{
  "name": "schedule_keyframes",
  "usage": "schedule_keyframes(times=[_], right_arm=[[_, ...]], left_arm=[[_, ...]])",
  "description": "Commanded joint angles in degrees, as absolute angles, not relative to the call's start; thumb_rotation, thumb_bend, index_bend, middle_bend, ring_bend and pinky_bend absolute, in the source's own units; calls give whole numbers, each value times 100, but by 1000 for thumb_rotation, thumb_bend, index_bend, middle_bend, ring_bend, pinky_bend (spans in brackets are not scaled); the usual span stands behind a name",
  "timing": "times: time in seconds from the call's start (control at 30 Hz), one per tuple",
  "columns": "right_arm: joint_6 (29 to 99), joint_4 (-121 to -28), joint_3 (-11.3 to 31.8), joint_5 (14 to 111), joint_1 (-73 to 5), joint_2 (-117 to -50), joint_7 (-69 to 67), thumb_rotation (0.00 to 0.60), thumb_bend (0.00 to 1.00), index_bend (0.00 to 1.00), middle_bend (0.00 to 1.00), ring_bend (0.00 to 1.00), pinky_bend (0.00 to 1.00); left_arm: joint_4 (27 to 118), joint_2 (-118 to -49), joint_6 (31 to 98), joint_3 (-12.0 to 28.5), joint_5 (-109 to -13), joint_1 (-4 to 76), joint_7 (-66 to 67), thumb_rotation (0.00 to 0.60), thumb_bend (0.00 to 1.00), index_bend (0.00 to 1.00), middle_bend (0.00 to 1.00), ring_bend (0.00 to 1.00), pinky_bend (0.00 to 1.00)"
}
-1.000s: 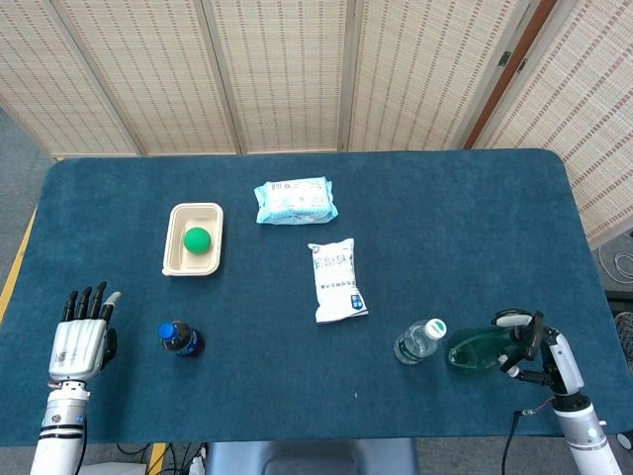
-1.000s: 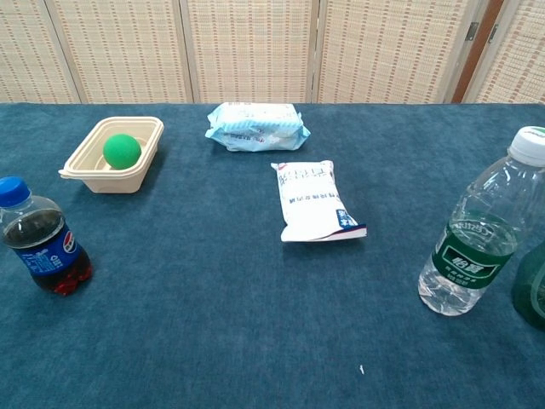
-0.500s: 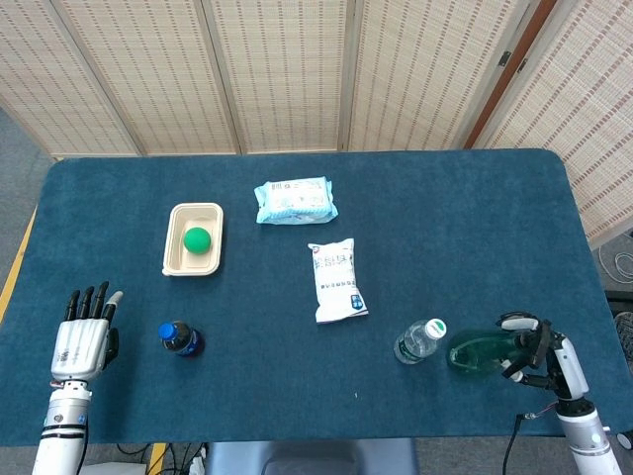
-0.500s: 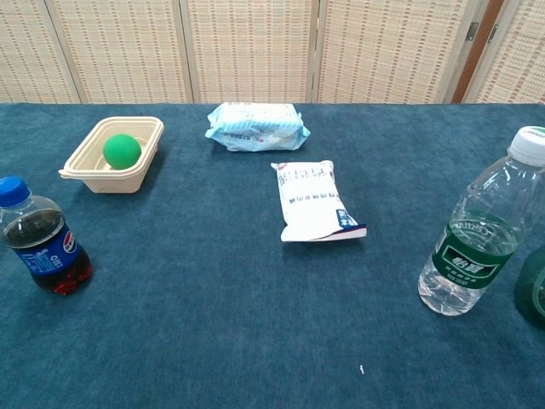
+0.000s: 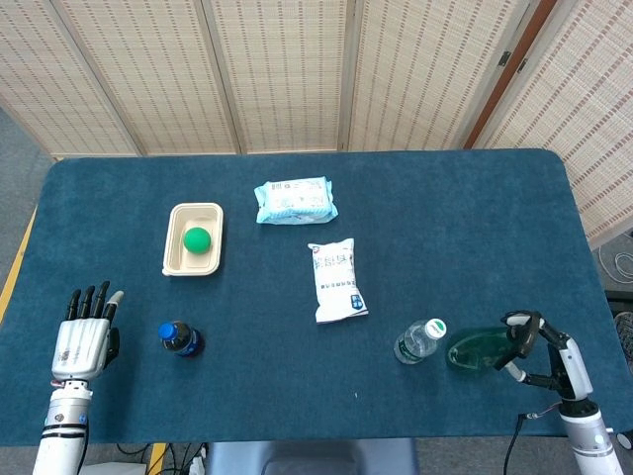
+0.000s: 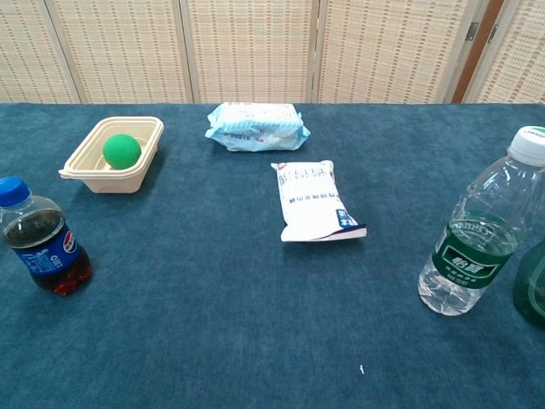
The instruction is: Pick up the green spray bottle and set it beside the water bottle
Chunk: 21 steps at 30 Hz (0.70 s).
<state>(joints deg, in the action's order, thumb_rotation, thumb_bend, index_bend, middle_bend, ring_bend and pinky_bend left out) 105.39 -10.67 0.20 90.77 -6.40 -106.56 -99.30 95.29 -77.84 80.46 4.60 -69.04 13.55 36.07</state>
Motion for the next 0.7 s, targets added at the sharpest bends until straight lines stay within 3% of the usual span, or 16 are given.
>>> schedule_keyframes(times=[0.03, 0.7], right_arm=[[10537, -1074, 28, 9069, -634, -10657, -9957, 600, 140, 356, 371, 282, 352], [10574, -1084, 81, 9024, -577, -10622, -9943, 600, 90, 258, 297, 223, 286]], left_arm=[[9534, -7781, 8052, 457, -6903, 1352, 3610, 600, 613, 141, 52, 0, 0], [9672, -7716, 8149, 431, -7013, 1342, 3655, 600, 613, 141, 52, 0, 0]])
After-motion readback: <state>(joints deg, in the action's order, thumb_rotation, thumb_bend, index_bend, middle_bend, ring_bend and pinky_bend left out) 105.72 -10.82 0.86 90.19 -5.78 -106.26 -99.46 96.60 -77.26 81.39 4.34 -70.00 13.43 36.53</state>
